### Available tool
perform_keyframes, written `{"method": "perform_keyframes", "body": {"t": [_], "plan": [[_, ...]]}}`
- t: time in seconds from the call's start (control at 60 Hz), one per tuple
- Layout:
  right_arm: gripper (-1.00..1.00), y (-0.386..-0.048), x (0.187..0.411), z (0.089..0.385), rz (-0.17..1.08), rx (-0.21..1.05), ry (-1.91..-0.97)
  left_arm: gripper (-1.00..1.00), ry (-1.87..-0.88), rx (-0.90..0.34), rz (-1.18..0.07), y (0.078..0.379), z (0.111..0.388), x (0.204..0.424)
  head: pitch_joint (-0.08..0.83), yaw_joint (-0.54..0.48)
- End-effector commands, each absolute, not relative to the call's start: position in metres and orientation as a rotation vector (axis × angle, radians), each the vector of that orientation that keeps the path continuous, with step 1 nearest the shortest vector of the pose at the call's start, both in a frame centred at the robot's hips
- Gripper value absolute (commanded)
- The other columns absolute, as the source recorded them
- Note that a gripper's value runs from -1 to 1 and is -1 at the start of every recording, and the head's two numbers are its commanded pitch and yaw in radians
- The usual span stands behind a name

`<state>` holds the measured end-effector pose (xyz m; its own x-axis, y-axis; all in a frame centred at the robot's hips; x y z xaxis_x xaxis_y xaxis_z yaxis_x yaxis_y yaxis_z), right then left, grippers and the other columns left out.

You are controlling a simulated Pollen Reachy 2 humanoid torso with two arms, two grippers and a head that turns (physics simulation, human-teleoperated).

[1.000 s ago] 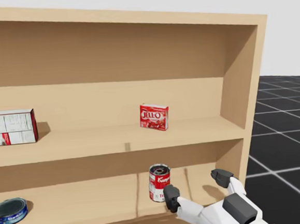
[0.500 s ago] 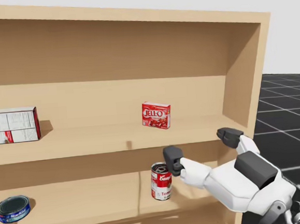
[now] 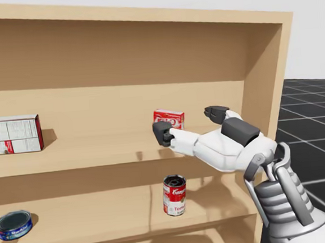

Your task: Find the gelatin box on the shelf and bring it to me.

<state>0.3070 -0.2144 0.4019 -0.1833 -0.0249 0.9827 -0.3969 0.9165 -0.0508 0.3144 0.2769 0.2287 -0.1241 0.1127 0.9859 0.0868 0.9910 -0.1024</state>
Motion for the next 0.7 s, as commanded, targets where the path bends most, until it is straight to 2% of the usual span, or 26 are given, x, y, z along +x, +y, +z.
{"method": "perform_keyframes", "body": {"t": [0.017,0.1,0.3,0.5,0.65,0.683,0.7], "plan": [[-1.00,-0.213,0.340,0.400,0.309,0.318,-1.601,-1.00,-1.697,-0.151,0.024,0.277,0.229,0.314,0.150,-0.24],[-1.00,-0.212,0.357,0.399,0.305,0.329,-1.576,-1.00,-1.697,-0.151,0.024,0.277,0.229,0.314,0.152,-0.24],[-1.00,-0.211,0.380,0.396,0.322,0.306,-1.577,-1.00,-1.698,-0.150,0.026,0.277,0.229,0.313,0.155,-0.24],[-1.00,-0.208,0.397,0.390,0.315,0.319,-1.551,-1.00,-1.695,-0.149,0.028,0.278,0.229,0.313,0.159,-0.23],[-1.00,-0.205,0.403,0.388,0.345,0.302,-1.572,-1.00,-1.699,-0.149,0.032,0.279,0.230,0.313,0.159,-0.23],[-0.88,-0.205,0.403,0.388,0.344,0.304,-1.578,-1.00,-1.699,-0.149,0.033,0.279,0.230,0.313,0.159,-0.23],[-0.44,-0.204,0.402,0.387,0.331,0.290,-1.594,-1.00,-1.699,-0.149,0.033,0.279,0.230,0.313,0.159,-0.23]]}}
